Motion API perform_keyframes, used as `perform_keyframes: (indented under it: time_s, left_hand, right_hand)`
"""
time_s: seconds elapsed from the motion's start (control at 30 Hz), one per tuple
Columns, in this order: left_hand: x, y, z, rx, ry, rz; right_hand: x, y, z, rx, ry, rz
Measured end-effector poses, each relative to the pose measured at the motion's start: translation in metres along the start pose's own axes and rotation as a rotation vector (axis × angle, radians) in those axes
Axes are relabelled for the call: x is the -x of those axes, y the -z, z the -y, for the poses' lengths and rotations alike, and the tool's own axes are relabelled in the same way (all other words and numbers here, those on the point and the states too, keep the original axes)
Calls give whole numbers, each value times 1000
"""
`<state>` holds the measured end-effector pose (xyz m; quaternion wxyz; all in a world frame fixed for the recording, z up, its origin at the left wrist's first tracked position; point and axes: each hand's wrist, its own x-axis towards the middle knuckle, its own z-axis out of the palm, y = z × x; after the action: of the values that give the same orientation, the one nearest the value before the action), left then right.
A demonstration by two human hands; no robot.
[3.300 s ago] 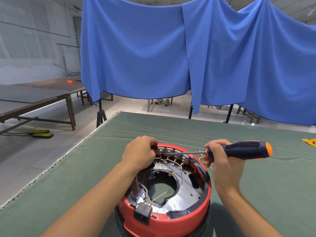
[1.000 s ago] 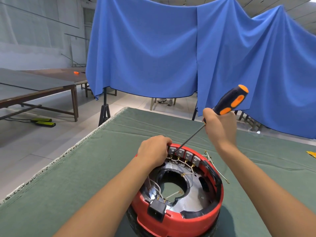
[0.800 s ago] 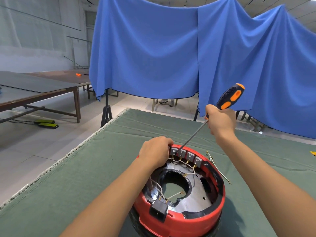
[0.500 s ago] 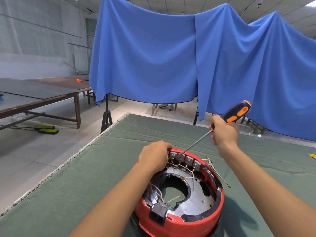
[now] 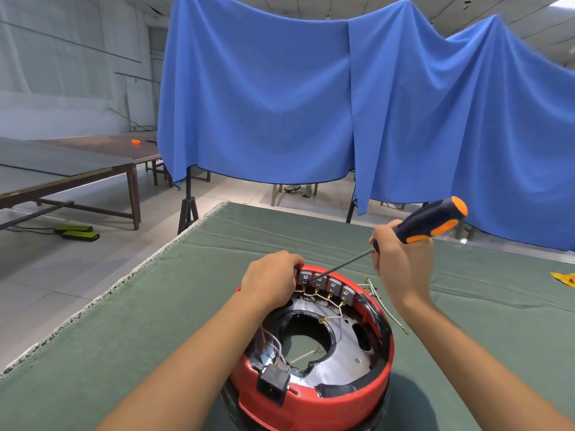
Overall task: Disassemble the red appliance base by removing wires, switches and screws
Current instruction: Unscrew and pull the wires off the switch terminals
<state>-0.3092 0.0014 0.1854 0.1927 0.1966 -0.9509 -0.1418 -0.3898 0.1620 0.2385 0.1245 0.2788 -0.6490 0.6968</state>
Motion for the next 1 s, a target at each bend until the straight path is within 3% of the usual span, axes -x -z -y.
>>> perform_keyframes:
  time_s: [0.2, 0.63, 0.83, 1.0]
  left_hand:
    - [1, -1, -1, -8, -4, 0]
    - [2, 2, -2, 1, 4, 16]
    - [2, 1, -2, 6, -2, 1]
    - [3, 0, 0, -1, 10, 15]
  right_hand:
    - [-40, -10, -8, 108, -162, -53]
    - [-56, -20, -11, 149, -261, -107]
    - [3, -4, -10, 6, -90, -222]
    - [44, -2, -11, -123, 36, -205]
